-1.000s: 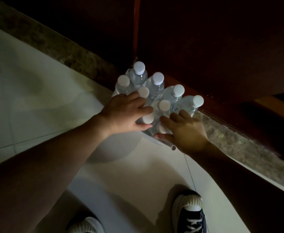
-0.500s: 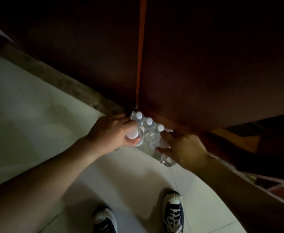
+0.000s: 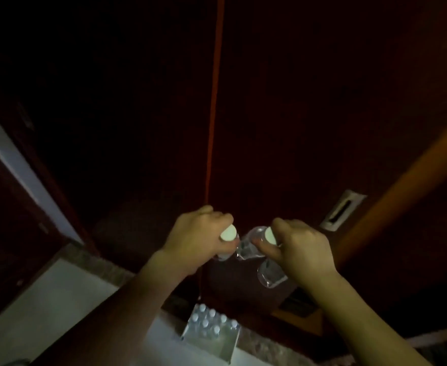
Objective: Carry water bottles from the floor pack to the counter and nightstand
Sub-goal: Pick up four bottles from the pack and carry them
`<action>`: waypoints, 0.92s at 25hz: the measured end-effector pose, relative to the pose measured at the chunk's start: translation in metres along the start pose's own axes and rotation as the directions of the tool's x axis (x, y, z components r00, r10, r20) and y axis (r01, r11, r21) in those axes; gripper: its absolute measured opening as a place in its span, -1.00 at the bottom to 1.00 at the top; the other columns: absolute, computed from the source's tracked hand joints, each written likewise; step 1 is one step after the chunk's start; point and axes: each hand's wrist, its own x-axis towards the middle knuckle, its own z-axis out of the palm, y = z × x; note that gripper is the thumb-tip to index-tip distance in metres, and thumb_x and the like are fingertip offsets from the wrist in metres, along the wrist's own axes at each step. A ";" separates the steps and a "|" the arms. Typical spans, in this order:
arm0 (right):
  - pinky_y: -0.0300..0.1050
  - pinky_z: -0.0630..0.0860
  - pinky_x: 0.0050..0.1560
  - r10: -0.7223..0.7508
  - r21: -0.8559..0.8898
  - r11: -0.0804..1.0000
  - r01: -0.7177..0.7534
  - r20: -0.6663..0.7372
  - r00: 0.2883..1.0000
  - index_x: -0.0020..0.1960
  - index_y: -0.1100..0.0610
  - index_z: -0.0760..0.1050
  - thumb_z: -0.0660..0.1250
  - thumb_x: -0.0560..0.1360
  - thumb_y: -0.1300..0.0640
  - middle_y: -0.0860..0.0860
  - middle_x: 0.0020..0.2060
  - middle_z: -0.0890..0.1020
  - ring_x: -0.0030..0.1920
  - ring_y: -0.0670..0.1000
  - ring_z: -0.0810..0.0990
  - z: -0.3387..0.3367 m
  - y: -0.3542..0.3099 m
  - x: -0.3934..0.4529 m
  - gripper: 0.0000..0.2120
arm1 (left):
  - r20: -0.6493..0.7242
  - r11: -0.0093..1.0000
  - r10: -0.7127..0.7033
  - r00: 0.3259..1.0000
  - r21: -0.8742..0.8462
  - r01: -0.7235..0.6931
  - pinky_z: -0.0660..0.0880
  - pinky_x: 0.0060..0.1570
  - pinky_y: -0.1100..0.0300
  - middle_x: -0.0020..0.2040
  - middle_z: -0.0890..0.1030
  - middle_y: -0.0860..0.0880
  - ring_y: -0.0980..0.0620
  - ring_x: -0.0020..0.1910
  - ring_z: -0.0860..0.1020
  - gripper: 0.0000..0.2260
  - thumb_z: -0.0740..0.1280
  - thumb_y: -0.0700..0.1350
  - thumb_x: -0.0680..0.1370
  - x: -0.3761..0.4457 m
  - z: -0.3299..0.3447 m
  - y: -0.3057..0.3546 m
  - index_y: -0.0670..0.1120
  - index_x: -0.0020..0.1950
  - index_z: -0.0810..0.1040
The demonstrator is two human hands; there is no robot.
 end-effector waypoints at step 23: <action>-0.06 0.28 -0.22 0.775 -0.321 0.337 -0.885 -0.440 0.454 -0.08 0.06 0.52 0.32 0.42 -0.32 0.06 -0.16 0.60 -0.04 0.16 0.58 -0.554 0.199 -0.480 -0.57 | -0.042 0.533 0.764 0.643 -0.520 -0.668 0.34 -0.41 0.11 -0.40 0.55 -0.01 -0.01 -0.36 0.53 -0.52 0.41 0.33 0.32 0.117 -0.167 0.713 -0.11 -0.29 0.48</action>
